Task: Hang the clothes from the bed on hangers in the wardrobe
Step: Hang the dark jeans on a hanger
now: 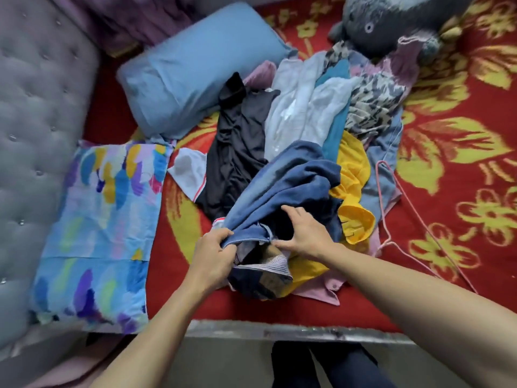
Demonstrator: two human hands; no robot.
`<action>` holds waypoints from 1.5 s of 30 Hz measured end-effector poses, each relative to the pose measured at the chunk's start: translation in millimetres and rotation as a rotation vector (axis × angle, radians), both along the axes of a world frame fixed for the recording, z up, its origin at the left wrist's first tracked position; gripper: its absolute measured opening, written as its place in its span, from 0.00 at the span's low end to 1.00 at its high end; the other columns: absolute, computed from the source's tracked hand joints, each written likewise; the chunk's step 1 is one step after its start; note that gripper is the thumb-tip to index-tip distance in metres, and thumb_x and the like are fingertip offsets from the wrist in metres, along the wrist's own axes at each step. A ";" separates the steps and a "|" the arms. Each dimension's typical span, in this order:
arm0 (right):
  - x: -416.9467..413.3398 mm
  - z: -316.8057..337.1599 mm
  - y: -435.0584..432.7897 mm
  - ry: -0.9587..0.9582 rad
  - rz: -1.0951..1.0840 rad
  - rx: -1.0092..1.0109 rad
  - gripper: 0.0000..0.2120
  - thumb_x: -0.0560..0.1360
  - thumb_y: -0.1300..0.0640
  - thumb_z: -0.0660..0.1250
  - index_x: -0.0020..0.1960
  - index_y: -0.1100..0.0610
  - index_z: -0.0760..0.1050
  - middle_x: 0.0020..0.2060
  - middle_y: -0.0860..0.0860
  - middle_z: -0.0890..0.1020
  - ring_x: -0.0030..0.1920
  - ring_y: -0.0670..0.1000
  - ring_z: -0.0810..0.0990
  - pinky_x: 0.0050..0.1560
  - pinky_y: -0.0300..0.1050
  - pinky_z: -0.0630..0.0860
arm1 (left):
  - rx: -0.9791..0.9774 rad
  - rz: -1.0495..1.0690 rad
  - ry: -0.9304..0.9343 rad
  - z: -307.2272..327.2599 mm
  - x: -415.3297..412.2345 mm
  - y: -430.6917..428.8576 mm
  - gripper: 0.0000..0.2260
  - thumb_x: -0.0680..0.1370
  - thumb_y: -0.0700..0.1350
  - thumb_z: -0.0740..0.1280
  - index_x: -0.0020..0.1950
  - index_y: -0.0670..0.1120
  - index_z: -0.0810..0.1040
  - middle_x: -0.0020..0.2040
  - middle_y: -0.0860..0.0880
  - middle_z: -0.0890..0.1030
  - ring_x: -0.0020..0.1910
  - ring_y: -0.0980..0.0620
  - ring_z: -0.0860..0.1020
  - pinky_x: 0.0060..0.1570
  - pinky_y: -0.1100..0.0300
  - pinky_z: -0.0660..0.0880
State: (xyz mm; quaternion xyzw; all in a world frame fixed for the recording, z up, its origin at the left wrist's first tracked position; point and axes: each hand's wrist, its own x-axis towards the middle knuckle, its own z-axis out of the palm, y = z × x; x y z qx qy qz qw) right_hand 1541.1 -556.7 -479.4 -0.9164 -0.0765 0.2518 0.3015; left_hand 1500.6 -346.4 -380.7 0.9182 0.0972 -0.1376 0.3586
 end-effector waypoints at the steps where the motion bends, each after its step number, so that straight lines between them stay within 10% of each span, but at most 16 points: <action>1: -3.9 8.7 10.3 0.016 0.012 0.002 0.44 0.66 0.33 0.70 0.75 0.48 0.58 0.66 0.51 0.70 0.65 0.55 0.71 0.58 0.54 0.74 | -0.004 -0.014 -0.004 17.1 -7.8 3.9 0.06 0.64 0.43 0.58 0.31 0.49 0.74 0.26 0.53 0.72 0.28 0.55 0.68 0.30 0.60 0.64; 16: -218.0 92.5 86.0 0.011 -0.052 -0.050 0.34 0.67 0.34 0.67 0.70 0.41 0.63 0.56 0.47 0.81 0.57 0.52 0.79 0.50 0.45 0.74 | -0.360 0.153 -0.156 159.5 -142.5 67.4 0.08 0.63 0.37 0.60 0.26 0.46 0.75 0.23 0.50 0.71 0.25 0.51 0.66 0.26 0.62 0.61; 22: -321.9 127.7 106.3 0.255 -0.324 0.448 0.27 0.60 0.41 0.68 0.55 0.54 0.78 0.48 0.50 0.83 0.48 0.46 0.79 0.48 0.47 0.78 | -0.523 0.174 -0.271 219.6 -209.9 69.0 0.06 0.57 0.39 0.59 0.25 0.47 0.75 0.29 0.45 0.69 0.27 0.49 0.65 0.26 0.62 0.60; 26: -372.3 176.7 106.5 0.419 -0.416 0.581 0.10 0.74 0.50 0.61 0.44 0.53 0.78 0.38 0.49 0.81 0.38 0.48 0.77 0.40 0.45 0.71 | -0.517 0.171 -0.331 250.7 -246.2 63.2 0.05 0.56 0.39 0.59 0.25 0.46 0.74 0.26 0.48 0.68 0.28 0.50 0.63 0.28 0.60 0.58; 36: -489.8 244.4 54.3 0.395 -0.712 1.105 0.25 0.82 0.42 0.49 0.53 0.57 0.79 0.44 0.53 0.86 0.44 0.50 0.86 0.40 0.43 0.81 | -0.781 0.370 -0.245 302.0 -340.7 10.1 0.17 0.68 0.27 0.56 0.27 0.46 0.57 0.21 0.53 0.56 0.20 0.54 0.56 0.21 0.70 0.54; 40: -554.1 248.3 21.0 0.363 -0.545 1.127 0.32 0.73 0.37 0.68 0.68 0.58 0.72 0.61 0.59 0.80 0.63 0.60 0.78 0.65 0.58 0.72 | -0.858 0.407 -0.242 311.3 -398.7 -17.6 0.15 0.70 0.28 0.57 0.28 0.44 0.61 0.16 0.53 0.61 0.15 0.56 0.61 0.19 0.71 0.58; 45: -640.8 244.5 -7.5 0.212 -0.376 0.914 0.34 0.65 0.55 0.76 0.68 0.49 0.69 0.58 0.48 0.82 0.58 0.47 0.81 0.58 0.45 0.76 | -0.941 0.477 -0.301 326.7 -475.9 -45.8 0.12 0.70 0.28 0.58 0.31 0.42 0.63 0.15 0.53 0.64 0.14 0.57 0.64 0.18 0.71 0.61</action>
